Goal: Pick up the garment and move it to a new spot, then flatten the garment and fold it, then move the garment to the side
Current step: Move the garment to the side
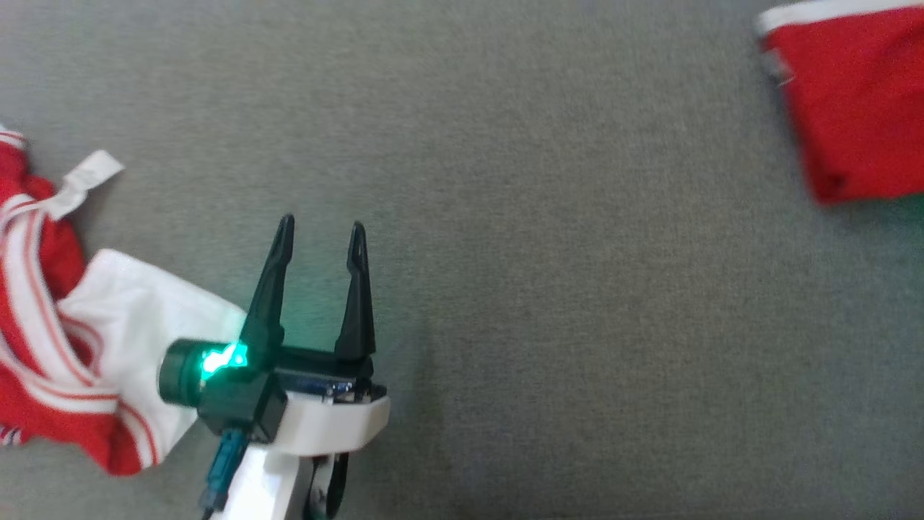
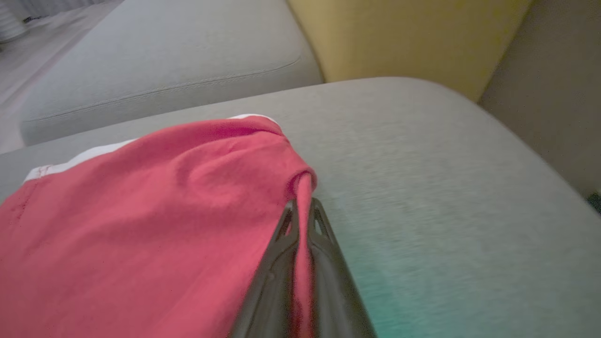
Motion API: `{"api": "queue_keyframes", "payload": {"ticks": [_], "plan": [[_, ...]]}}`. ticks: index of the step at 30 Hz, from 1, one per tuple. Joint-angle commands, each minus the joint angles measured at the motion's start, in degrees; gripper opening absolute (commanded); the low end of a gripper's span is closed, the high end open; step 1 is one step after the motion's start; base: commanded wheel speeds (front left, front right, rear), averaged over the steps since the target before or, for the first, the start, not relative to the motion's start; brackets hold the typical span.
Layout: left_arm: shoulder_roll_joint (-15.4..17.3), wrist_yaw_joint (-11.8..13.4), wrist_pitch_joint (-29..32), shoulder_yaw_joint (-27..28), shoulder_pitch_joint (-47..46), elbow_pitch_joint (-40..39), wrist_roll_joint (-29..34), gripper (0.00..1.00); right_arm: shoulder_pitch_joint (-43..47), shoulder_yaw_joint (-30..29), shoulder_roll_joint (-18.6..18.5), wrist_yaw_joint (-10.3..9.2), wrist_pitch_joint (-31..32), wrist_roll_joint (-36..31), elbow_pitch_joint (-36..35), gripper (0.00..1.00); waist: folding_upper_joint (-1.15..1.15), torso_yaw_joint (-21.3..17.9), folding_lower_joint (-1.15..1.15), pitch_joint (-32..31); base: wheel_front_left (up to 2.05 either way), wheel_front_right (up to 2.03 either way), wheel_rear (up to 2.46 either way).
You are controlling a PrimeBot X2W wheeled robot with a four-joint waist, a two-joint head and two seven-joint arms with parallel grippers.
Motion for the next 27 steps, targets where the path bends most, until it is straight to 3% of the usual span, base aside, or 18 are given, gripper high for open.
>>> {"api": "queue_keyframes", "payload": {"ticks": [1,7,11,19,20,21,24,27], "plan": [[-0.14,-0.52,-0.28,1.43,-1.97,-1.56,0.89,1.00,-0.83,-1.65,-4.20,-0.05,-1.47,0.06,-0.23,0.00,0.00,-2.46,-0.01,3.43,0.00,0.00,0.00],[-0.14,-1.61,-0.28,1.64,-4.92,-1.16,1.82,1.00,-1.22,-3.80,-8.29,-0.05,-1.09,0.08,-1.90,0.00,0.00,-3.10,-0.01,6.73,0.00,0.00,0.00],[-0.14,-2.31,-0.28,1.54,-6.83,-0.87,1.90,1.00,-1.37,-7.79,-11.63,-0.05,-3.54,-4.51,-0.69,0.00,0.00,-2.34,-0.01,8.50,0.00,0.00,0.00],[-0.14,-2.05,-0.28,0.80,-7.17,-0.26,0.91,1.00,0.07,-16.13,-10.86,-0.05,-3.98,-12.94,1.03,0.00,0.00,-0.68,-0.01,8.63,0.00,0.00,0.00],[-0.14,-2.01,-0.28,0.71,-7.08,-0.15,0.79,1.00,0.12,-17.02,-10.43,-0.05,-3.65,-14.47,1.35,0.41,0.00,-0.55,-0.01,8.42,0.00,0.00,0.00],[-0.14,-1.98,-0.28,0.63,-6.98,-0.01,0.69,1.00,0.08,-17.99,-9.90,-0.05,-3.64,-16.08,1.49,1.00,0.00,-0.43,-0.01,8.14,0.00,0.00,0.00],[-0.14,-1.83,-0.28,0.73,-6.56,0.34,0.61,1.00,0.17,-19.82,-7.91,-0.05,-4.56,-22.22,0.36,1.00,0.00,-0.37,-0.01,6.79,0.00,0.00,0.00],[-0.14,-1.71,-0.28,1.18,-5.97,0.64,0.77,1.00,0.67,-21.09,-3.28,-0.05,-6.68,-27.17,-2.47,1.00,0.00,-0.41,-0.01,4.61,0.00,0.00,0.00]]}}
